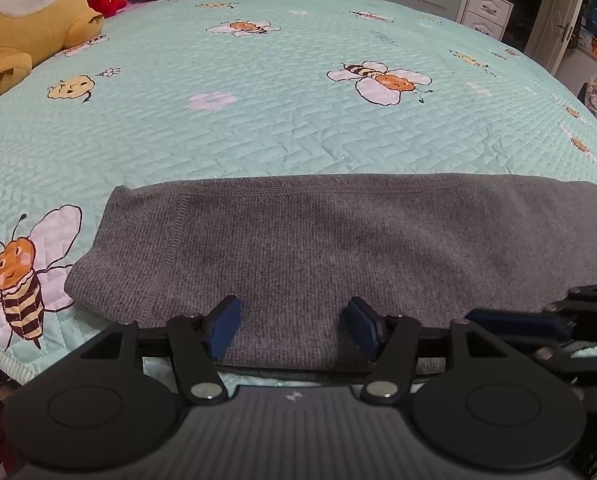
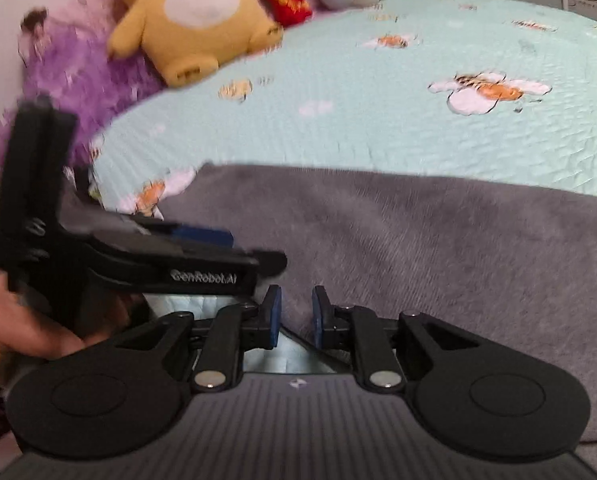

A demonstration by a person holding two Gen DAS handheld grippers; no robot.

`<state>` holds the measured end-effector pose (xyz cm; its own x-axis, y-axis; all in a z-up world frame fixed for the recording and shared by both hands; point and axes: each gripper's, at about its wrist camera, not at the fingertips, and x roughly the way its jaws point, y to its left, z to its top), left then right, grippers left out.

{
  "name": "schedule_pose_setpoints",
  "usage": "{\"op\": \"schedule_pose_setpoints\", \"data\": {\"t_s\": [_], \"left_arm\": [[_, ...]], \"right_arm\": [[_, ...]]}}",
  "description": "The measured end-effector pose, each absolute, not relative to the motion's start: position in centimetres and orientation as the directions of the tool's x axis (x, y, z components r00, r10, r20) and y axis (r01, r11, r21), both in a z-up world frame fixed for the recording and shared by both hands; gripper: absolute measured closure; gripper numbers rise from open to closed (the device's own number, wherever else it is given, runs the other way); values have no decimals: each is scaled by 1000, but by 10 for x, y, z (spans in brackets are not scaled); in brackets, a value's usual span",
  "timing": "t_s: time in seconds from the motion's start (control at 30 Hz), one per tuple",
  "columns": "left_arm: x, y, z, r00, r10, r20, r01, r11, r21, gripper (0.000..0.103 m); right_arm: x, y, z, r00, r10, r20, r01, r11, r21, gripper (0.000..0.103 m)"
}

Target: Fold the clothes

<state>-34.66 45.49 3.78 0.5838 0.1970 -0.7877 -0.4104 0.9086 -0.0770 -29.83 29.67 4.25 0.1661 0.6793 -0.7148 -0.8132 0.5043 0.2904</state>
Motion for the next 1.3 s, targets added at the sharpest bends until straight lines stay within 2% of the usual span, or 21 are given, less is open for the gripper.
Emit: {"op": "schedule_pose_setpoints", "data": {"t_s": [0.23, 0.43, 0.63, 0.8, 0.87, 0.93, 0.97, 1.13, 1.3], "left_arm": [[-345, 453, 37, 578, 201, -791, -406, 912, -65, 37], [-344, 452, 37, 575, 202, -793, -407, 911, -63, 35], [-343, 451, 37, 572, 205, -794, -404, 913, -55, 34], [-341, 453, 37, 568, 197, -799, -401, 914, -60, 34], [-341, 451, 37, 567, 201, -799, -403, 913, -56, 33], [-341, 450, 37, 565, 204, -800, -406, 912, -54, 33], [-341, 449, 37, 564, 205, -800, -407, 912, -53, 32], [-340, 450, 37, 561, 203, -803, -409, 911, -54, 32], [-340, 451, 37, 563, 198, -802, -406, 912, -60, 30]], "right_arm": [[-290, 285, 35, 189, 672, -716, -801, 528, 284, 86], [-289, 259, 55, 234, 696, -679, -775, 556, 302, 85], [-283, 236, 33, 251, 653, -715, -728, 614, 305, 84], [-286, 231, 50, 275, 671, -688, -729, 612, 306, 84], [-285, 222, 56, 301, 681, -668, -722, 620, 307, 81], [-281, 215, 53, 319, 665, -675, -704, 643, 301, 69], [-279, 214, 47, 319, 649, -691, -696, 655, 294, 68], [-279, 208, 42, 317, 643, -697, -688, 662, 298, 68], [-276, 187, 60, 390, 658, -644, -654, 690, 309, 68]]}}
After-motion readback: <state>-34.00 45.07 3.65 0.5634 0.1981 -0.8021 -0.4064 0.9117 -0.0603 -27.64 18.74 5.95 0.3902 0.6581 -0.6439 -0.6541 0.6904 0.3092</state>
